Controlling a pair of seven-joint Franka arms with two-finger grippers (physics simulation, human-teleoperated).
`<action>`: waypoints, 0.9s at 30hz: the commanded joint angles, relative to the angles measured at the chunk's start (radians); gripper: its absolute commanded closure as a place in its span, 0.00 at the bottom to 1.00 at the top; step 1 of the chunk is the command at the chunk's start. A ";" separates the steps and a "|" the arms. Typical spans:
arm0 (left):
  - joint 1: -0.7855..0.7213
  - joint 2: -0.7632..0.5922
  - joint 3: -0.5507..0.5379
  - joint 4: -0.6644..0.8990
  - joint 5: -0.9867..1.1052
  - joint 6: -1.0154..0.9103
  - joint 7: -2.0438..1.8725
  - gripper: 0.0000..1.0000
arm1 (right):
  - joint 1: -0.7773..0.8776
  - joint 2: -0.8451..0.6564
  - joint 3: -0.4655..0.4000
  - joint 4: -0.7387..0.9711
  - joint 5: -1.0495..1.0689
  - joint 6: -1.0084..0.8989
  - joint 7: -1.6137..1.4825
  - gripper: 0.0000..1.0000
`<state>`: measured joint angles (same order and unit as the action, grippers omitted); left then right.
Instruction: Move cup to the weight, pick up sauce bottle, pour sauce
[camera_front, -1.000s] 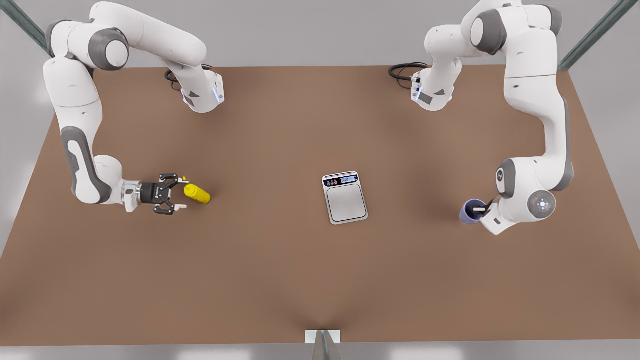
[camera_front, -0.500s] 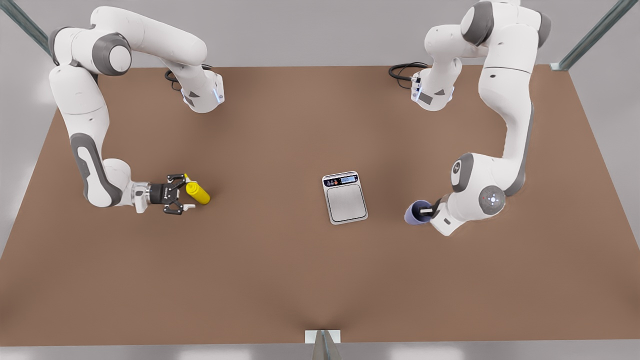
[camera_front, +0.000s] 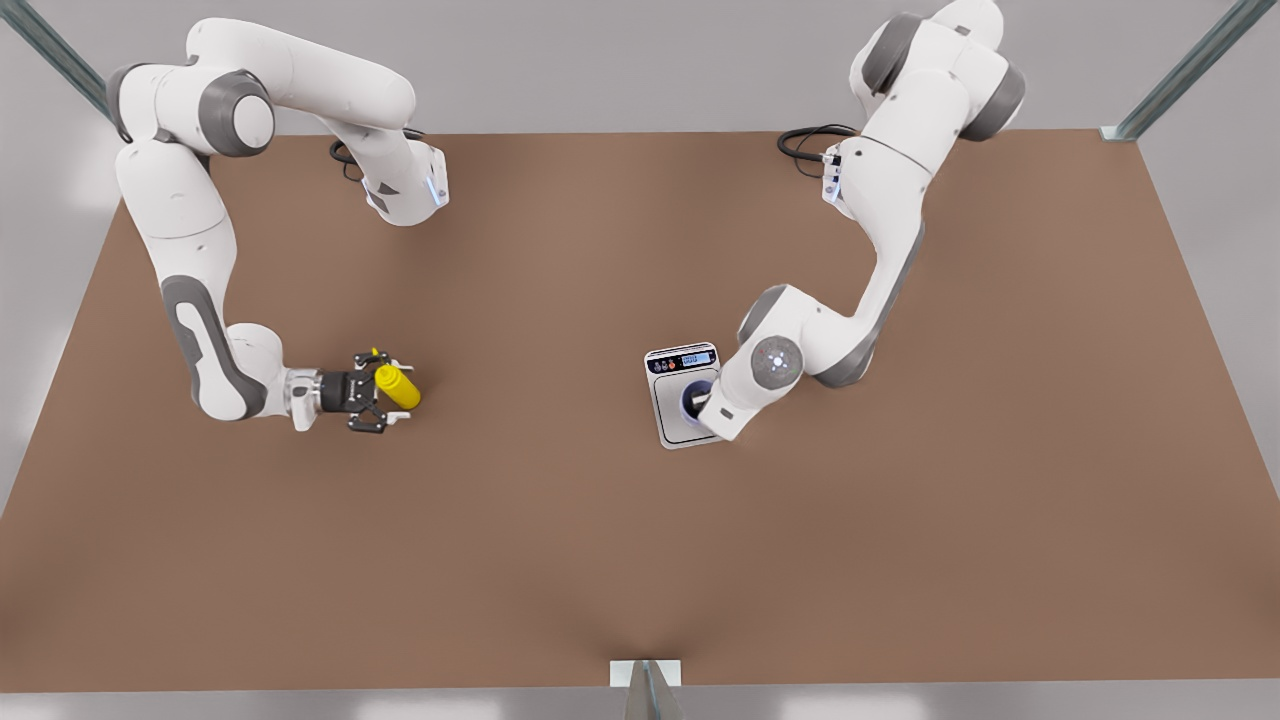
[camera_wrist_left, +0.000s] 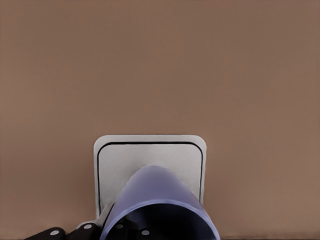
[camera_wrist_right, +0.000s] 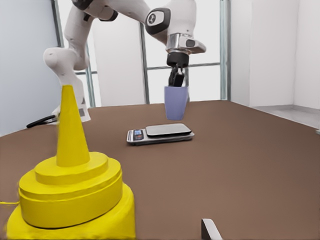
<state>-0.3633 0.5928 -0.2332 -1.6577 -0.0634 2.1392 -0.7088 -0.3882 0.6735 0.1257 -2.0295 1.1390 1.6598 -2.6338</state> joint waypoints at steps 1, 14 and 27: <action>-0.003 0.001 0.000 0.000 -0.022 0.001 0.002 0.79 | 0.002 0.000 0.000 0.000 0.001 0.000 0.000 0.00; -0.003 0.021 0.000 0.000 -0.022 -0.001 0.002 0.00 | 0.019 -0.003 0.000 0.002 0.007 -0.003 0.002 0.58; -0.002 -0.031 0.006 0.007 -0.027 -0.044 0.005 0.00 | 0.081 -0.153 0.104 0.330 -0.220 -0.011 0.525 0.58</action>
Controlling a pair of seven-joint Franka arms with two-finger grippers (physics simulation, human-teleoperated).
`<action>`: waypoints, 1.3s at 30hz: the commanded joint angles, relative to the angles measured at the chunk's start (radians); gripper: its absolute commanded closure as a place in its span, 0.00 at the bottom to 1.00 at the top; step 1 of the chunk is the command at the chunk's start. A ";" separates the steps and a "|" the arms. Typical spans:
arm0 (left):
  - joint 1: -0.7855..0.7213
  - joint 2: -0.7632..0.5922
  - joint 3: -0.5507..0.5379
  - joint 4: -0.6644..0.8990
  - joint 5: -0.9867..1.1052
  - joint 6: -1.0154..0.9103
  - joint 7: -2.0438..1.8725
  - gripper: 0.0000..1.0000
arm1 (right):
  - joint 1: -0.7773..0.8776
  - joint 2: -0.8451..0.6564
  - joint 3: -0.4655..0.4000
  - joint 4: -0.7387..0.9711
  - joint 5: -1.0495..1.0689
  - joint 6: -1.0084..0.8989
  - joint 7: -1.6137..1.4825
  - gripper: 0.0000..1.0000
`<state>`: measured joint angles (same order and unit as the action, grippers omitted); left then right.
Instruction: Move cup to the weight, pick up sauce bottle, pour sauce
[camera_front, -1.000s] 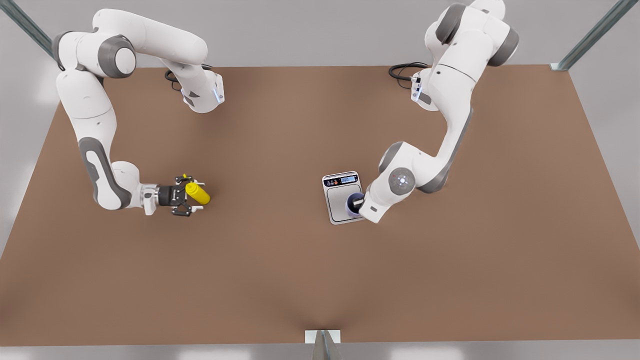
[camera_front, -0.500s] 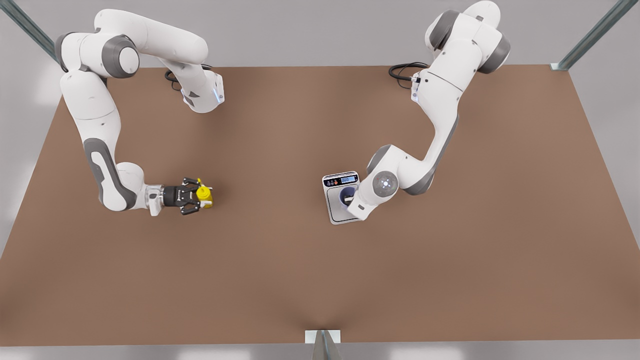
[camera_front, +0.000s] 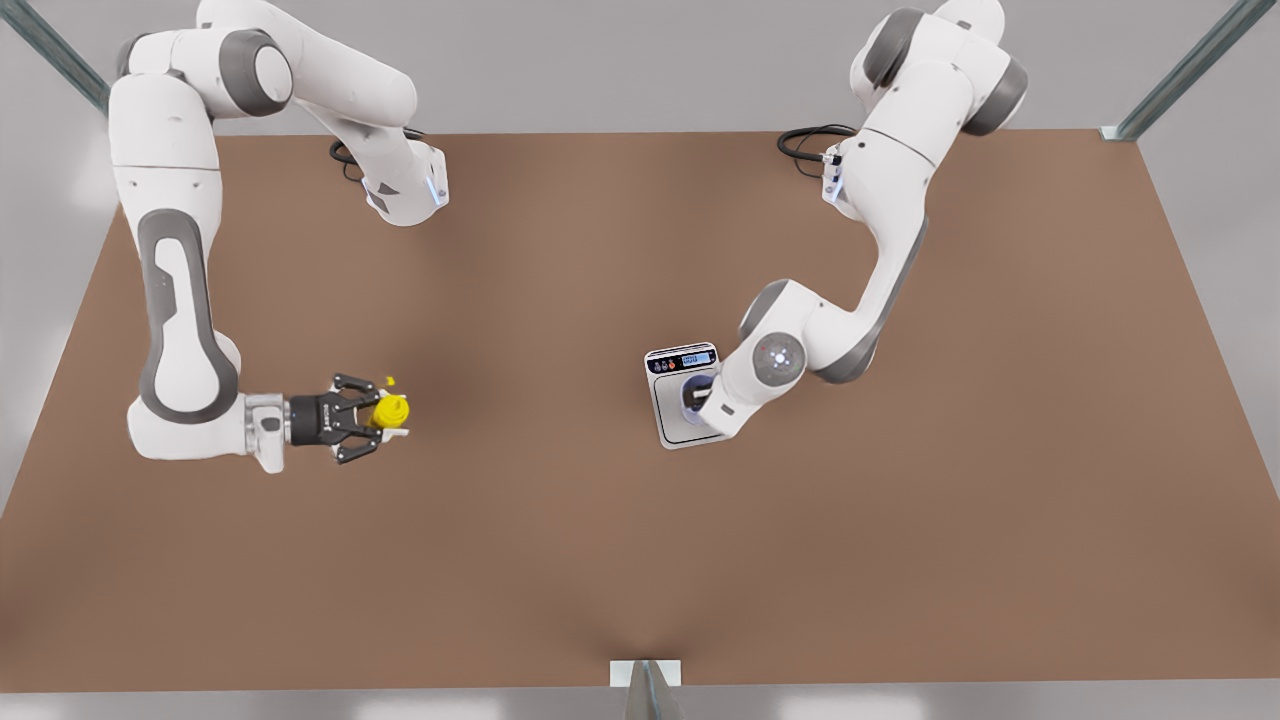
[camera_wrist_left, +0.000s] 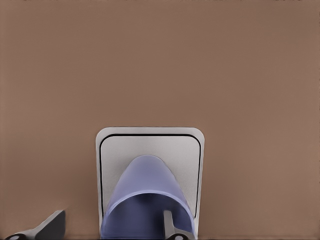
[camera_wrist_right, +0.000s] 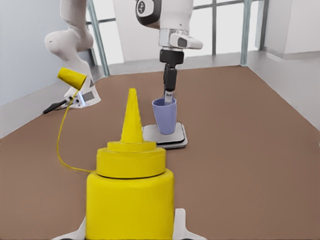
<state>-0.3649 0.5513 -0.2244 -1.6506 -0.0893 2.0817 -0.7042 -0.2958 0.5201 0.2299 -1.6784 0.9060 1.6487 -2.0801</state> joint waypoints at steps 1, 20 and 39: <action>0.000 -0.002 0.000 0.000 -0.003 -0.006 0.000 0.00 | 0.009 0.000 0.000 0.005 -0.001 0.002 0.015 0.58; 0.282 -0.462 0.280 0.074 0.076 -0.526 0.591 0.00 | 0.679 -0.104 0.000 0.306 -0.908 0.329 0.986 0.56; 0.285 -0.410 0.281 0.086 0.076 -0.534 0.591 0.00 | 0.923 0.112 -0.047 0.533 -1.131 0.365 1.401 0.56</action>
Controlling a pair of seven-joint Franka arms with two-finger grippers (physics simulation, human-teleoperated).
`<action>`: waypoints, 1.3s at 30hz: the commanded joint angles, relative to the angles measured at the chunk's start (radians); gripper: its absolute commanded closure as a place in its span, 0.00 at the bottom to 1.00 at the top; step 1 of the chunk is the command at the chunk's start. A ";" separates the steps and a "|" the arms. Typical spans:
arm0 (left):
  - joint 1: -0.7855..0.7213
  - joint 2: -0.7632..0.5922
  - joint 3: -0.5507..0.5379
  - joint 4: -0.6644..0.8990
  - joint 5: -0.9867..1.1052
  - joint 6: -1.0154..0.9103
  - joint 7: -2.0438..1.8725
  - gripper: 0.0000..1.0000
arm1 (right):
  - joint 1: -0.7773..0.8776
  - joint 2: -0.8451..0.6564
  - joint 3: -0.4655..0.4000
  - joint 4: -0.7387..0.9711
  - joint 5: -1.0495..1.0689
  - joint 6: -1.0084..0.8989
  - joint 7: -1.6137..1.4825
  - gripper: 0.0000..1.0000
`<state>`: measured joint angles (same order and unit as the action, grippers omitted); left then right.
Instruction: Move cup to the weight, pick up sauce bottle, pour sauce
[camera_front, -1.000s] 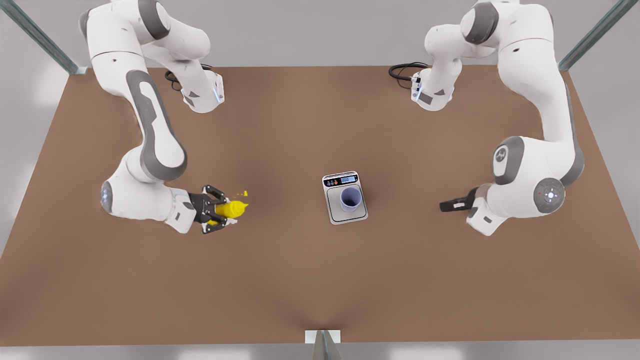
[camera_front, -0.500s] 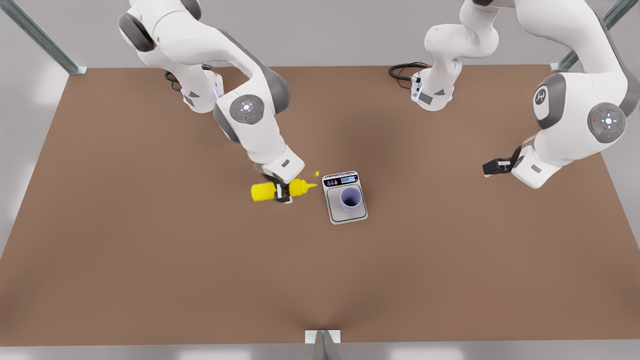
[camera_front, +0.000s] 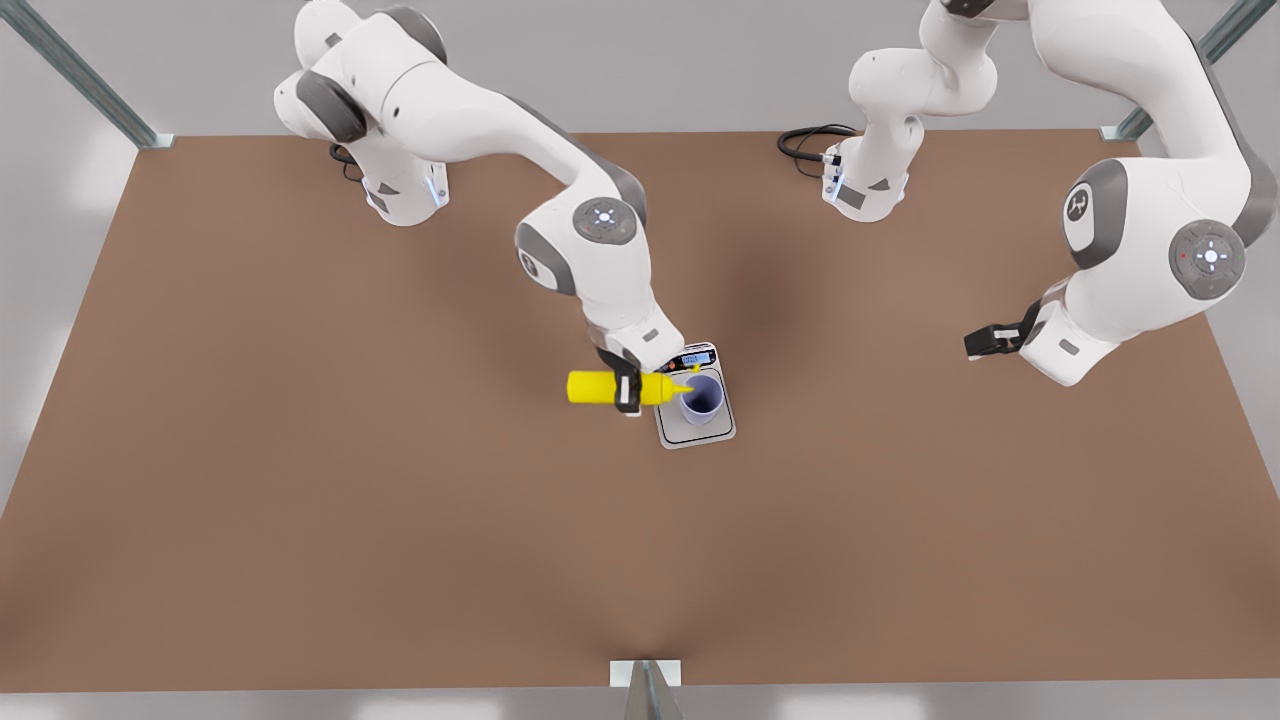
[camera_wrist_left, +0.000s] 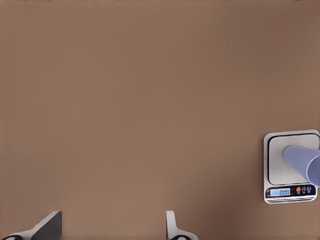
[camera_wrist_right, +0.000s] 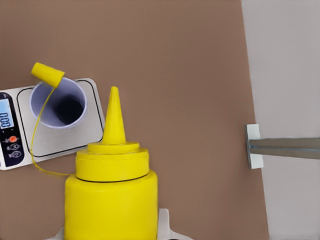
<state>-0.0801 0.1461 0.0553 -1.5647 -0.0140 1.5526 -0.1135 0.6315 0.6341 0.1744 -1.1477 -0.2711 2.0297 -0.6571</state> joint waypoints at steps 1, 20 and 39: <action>-0.001 0.001 0.001 0.000 -0.001 0.001 0.002 0.00 | 0.013 0.001 -0.015 0.002 0.046 -0.014 -0.021 0.56; -0.007 -0.002 0.000 0.012 0.002 -0.031 -0.002 0.00 | -0.613 -0.045 -0.004 -0.142 1.171 -0.371 -0.941 0.55; 0.000 0.032 0.001 0.025 0.011 -0.051 0.002 0.00 | -0.668 0.256 -0.004 -0.356 1.600 -0.416 -1.619 0.54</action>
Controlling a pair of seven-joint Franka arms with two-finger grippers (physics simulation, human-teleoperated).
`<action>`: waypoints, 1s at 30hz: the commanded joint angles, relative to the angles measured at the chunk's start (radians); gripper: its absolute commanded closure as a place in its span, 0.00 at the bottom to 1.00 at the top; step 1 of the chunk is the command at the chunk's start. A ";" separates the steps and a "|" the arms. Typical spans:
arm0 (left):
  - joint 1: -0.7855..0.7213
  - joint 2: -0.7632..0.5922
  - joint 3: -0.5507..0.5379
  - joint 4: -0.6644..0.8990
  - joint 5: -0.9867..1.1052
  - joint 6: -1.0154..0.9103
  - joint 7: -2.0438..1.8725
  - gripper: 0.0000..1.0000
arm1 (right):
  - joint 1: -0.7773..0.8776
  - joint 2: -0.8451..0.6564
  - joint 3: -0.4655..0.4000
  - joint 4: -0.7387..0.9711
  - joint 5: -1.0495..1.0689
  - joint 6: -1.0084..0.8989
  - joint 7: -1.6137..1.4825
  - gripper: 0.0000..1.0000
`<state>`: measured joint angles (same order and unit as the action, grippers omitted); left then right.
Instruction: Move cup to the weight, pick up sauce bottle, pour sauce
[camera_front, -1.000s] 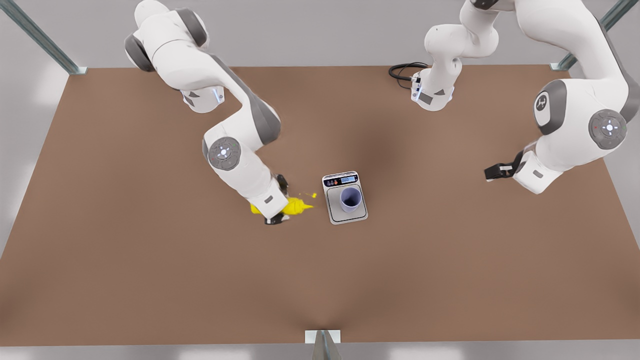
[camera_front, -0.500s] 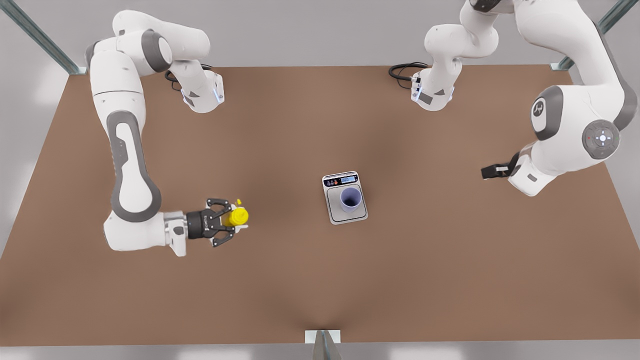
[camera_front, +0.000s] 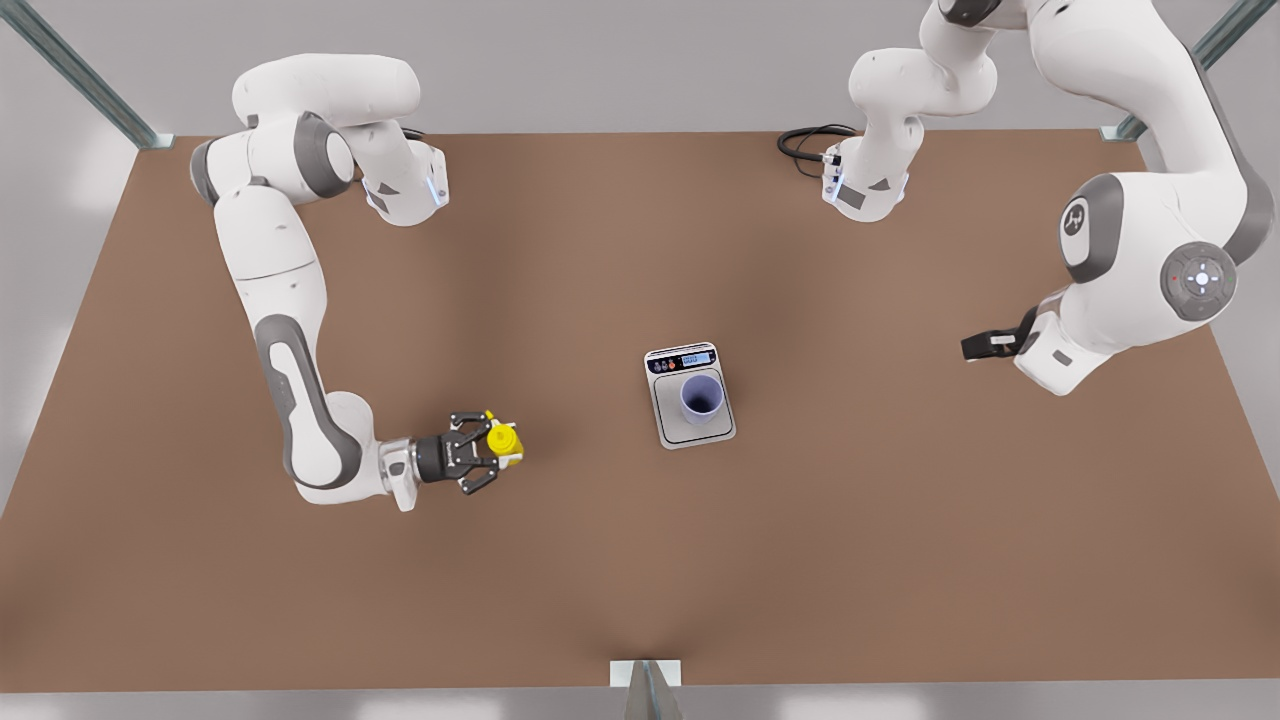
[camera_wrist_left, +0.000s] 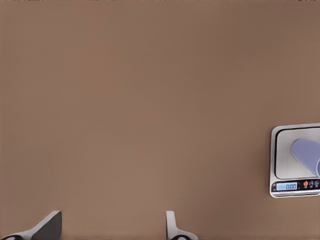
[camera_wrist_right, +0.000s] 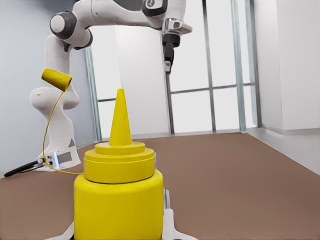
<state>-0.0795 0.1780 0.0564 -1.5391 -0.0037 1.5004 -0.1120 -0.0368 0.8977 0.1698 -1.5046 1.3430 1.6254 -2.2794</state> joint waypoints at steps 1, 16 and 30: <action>-0.002 0.000 0.000 0.000 0.001 0.000 0.000 0.00 | 0.000 0.003 0.000 0.001 -0.015 -0.012 0.000 0.54; -0.006 0.006 -0.001 -0.001 0.001 -0.012 0.000 0.00 | -0.003 0.020 -0.004 -0.006 -0.018 -0.001 -0.048 0.54; -0.006 0.008 -0.001 -0.003 0.001 -0.022 -0.002 0.00 | -0.009 0.035 -0.009 -0.006 -0.021 0.001 -0.054 0.52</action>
<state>-0.0859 0.1857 0.0552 -1.5417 -0.0037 1.4788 -0.1135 -0.0461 0.9338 0.1615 -1.5124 1.3396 1.6380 -2.3352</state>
